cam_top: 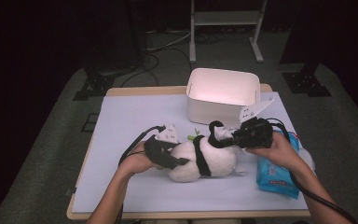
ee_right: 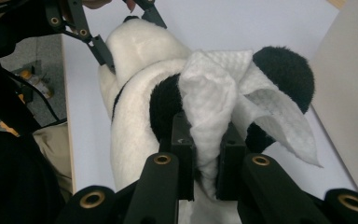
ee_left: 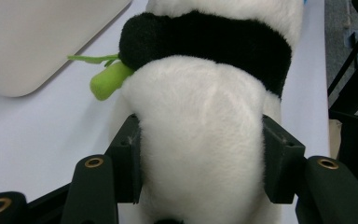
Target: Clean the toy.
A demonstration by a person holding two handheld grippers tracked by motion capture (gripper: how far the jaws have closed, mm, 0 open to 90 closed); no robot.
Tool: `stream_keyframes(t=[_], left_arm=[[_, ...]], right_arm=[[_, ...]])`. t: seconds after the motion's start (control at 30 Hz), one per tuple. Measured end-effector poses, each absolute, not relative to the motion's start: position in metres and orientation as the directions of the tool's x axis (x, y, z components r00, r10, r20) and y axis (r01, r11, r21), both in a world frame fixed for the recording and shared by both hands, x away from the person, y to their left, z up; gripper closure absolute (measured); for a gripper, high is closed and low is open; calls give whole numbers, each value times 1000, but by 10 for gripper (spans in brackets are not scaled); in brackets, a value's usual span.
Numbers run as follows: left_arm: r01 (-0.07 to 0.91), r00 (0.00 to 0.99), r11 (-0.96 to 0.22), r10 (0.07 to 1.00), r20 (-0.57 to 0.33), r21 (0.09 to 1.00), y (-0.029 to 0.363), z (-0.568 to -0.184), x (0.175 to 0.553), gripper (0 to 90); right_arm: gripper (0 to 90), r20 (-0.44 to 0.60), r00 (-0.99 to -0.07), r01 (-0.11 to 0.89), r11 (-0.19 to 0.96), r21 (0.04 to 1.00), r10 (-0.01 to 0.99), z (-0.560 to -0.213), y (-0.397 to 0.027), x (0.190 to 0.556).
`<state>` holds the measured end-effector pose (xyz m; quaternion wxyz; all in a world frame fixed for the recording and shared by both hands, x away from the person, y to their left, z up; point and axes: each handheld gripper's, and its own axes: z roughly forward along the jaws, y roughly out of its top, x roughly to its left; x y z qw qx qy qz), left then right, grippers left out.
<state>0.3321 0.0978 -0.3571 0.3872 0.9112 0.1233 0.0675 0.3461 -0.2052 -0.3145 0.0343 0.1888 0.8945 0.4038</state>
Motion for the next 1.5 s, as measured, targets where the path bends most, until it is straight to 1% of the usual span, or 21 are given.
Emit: stream_keyframes(t=[0.13,0.2,0.27,0.3,0.33,0.53,0.67,0.7,0.83,1.27,1.5], left_arm=[[160,962,-679,270,42,717,96,-355,331,426],[150,964,-679,263,47,719,93,-353,329,426],[139,965,-683,255,55,717,92,-353,329,426],[131,966,-690,251,66,712,90,-351,327,427],[134,966,-693,252,63,708,89,-351,327,426],[146,965,-676,259,48,722,96,-355,326,426],[155,964,-662,264,35,734,97,-358,324,421],[162,963,-651,270,26,742,97,-359,324,413],[164,962,-652,270,25,741,96,-359,323,404],[170,963,-642,270,13,748,98,-360,324,391],[173,962,-637,272,9,751,99,-361,324,382]], right_arm=[[805,97,-928,308,594,743,359,-311,-203,347],[804,115,-936,300,578,759,334,-306,-199,348],[804,114,-937,298,586,753,330,-306,-197,348],[801,98,-944,282,622,731,314,-310,-187,348],[800,96,-945,281,629,725,311,-312,-184,348],[801,99,-948,278,631,724,304,-315,-181,348],[802,96,-945,284,637,717,314,-313,-192,346],[802,96,-938,300,641,706,332,-313,-201,344],[801,102,-926,329,646,689,363,-315,-212,342],[801,102,-915,348,638,687,390,-319,-228,341],[801,91,-886,385,613,690,454,-314,-258,339]])
